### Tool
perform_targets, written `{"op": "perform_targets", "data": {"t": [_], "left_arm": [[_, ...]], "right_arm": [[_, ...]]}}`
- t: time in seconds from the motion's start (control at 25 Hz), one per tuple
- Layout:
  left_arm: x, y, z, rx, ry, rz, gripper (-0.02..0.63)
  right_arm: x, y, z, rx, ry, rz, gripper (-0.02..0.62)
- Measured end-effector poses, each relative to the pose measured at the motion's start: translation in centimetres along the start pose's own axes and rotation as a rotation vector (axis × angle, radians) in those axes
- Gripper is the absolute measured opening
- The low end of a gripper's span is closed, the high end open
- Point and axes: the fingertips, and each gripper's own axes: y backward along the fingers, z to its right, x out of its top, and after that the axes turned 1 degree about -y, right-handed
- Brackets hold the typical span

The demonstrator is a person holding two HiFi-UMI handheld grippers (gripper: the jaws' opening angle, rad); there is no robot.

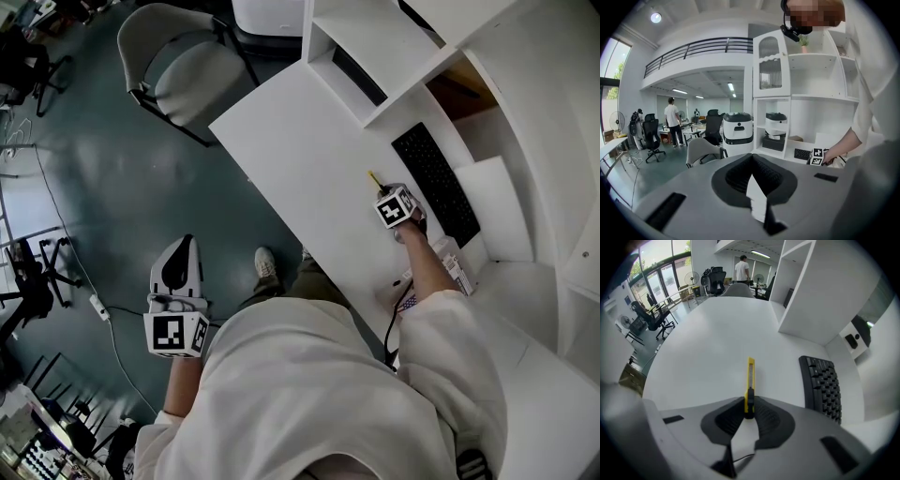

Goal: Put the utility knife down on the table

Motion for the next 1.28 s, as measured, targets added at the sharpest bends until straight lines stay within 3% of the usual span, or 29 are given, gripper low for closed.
{"op": "perform_targets", "data": {"t": [1.28], "left_arm": [[-0.4, -0.7, -0.3, -0.018, 0.008, -0.007, 0.002]], "right_arm": [[-0.1, -0.1, 0.0, 0.039, -0.017, -0.056, 0.072]]}}
